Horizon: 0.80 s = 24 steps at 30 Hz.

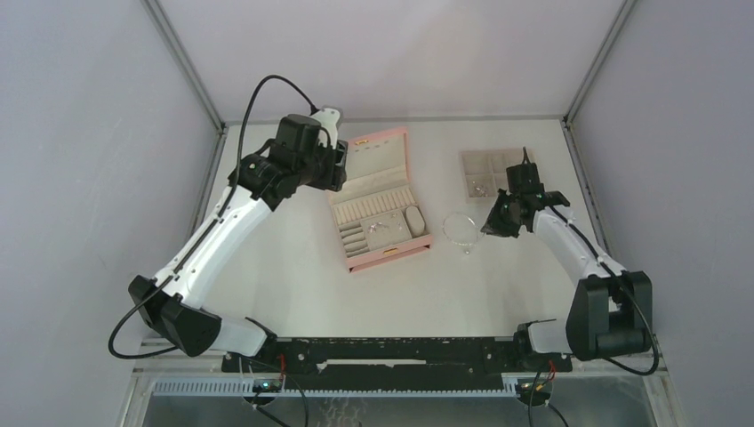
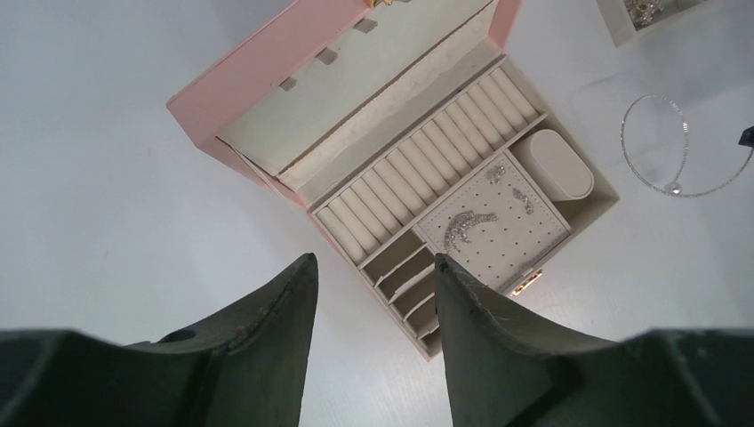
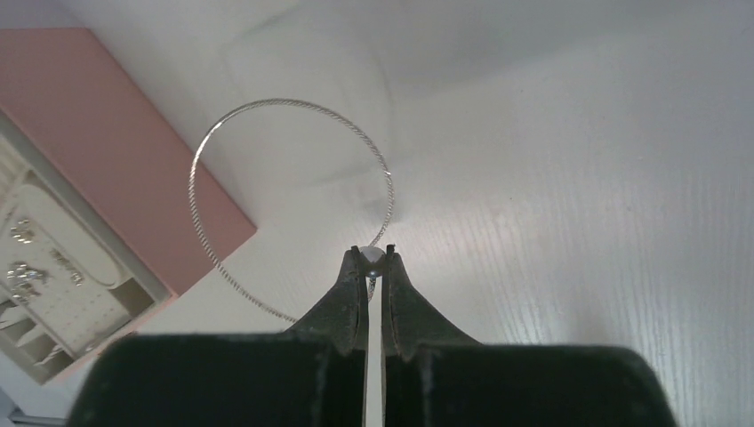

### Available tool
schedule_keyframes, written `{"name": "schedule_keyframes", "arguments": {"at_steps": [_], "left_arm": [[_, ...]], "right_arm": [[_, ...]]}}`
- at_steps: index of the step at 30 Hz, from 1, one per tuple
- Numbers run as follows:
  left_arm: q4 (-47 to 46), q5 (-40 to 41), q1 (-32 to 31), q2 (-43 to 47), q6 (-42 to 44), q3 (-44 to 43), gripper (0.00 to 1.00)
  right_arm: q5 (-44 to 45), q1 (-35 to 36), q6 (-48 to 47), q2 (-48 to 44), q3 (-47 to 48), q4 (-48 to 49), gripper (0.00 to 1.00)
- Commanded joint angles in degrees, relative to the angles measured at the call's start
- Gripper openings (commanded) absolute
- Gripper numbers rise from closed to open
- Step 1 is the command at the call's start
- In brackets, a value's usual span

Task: Organize the mixed jewelry
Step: Pick up the jewelry from the center of the board.

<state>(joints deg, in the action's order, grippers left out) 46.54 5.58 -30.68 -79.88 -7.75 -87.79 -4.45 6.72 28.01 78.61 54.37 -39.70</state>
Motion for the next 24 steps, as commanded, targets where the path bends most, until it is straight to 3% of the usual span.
{"name": "schedule_keyframes", "arguments": {"at_steps": [1, 9, 15, 18, 24], "left_arm": [[-0.87, -1.1, 0.15, 0.09, -1.42, -3.81, 0.56], [-3.06, -9.15, 0.19, 0.12, -5.89, -4.65, 0.57], [-17.92, -27.73, -0.38, 0.33, -19.47, 3.83, 0.61], [-26.4, -31.52, -2.33, -1.53, -25.29, 7.62, 0.64], [-34.23, -36.09, -4.82, -8.59, -30.6, 5.81, 0.67]], "right_arm": [[-0.48, -0.42, 5.49, -6.49, -0.33, 3.68, 0.0], [-1.82, -0.41, 9.98, -15.44, -1.26, 6.47, 0.0], [-4.26, -0.18, 18.58, -21.01, -6.14, 15.3, 0.0], [-5.01, 0.11, 22.97, -22.78, -8.83, 19.88, 0.0], [-6.58, 2.48, 26.12, -22.75, -10.11, 25.27, 0.0]]}}
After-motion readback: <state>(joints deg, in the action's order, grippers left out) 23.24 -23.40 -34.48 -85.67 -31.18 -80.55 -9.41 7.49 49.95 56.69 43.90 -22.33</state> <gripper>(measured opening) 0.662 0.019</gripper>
